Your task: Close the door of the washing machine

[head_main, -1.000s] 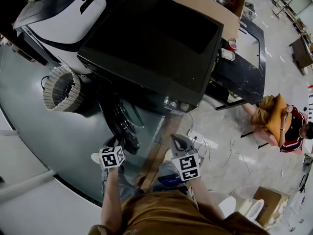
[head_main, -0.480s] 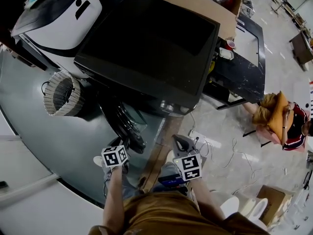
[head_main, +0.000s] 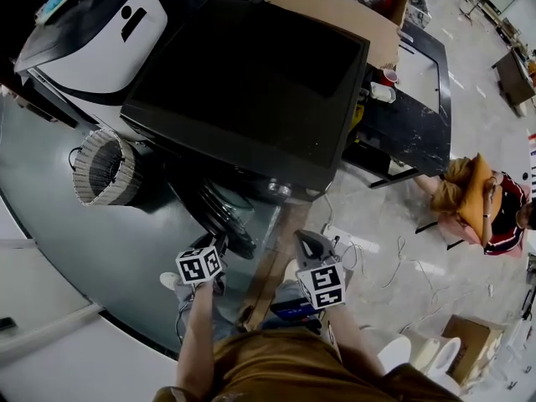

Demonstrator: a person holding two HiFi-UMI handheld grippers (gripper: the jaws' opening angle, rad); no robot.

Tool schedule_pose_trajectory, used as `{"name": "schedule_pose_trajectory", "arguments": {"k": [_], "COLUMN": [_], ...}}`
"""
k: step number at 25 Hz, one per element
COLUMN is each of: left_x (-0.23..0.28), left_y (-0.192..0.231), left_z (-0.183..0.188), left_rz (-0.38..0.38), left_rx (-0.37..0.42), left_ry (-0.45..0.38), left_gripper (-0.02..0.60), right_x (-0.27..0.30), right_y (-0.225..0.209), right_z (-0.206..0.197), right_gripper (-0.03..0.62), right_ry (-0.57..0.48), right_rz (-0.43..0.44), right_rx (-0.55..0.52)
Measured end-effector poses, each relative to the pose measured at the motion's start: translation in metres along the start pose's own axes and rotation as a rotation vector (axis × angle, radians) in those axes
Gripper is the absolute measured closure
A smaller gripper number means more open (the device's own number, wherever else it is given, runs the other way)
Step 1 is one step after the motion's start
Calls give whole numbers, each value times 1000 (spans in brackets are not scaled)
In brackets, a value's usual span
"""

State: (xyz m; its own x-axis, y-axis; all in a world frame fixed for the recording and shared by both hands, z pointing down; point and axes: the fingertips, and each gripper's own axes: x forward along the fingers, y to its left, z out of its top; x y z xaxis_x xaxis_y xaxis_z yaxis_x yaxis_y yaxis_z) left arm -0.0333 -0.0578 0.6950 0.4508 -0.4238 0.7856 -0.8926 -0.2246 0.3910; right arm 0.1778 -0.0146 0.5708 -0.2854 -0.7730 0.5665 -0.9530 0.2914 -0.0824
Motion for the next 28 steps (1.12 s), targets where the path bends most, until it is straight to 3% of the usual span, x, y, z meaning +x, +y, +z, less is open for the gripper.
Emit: {"name": "schedule_pose_trajectory", "arguments": {"k": [28], "left_x": [44], "left_y": [-46], "left_z": [41], "left_rz": [-97], "left_rx": [-12], "left_ry": [-6], "left_gripper": [371], "right_x": [-8], "right_y": [-33], "right_z": [4], "right_gripper": [582], "right_ry": [1], "right_rz": [-68], "right_rx": [19]}}
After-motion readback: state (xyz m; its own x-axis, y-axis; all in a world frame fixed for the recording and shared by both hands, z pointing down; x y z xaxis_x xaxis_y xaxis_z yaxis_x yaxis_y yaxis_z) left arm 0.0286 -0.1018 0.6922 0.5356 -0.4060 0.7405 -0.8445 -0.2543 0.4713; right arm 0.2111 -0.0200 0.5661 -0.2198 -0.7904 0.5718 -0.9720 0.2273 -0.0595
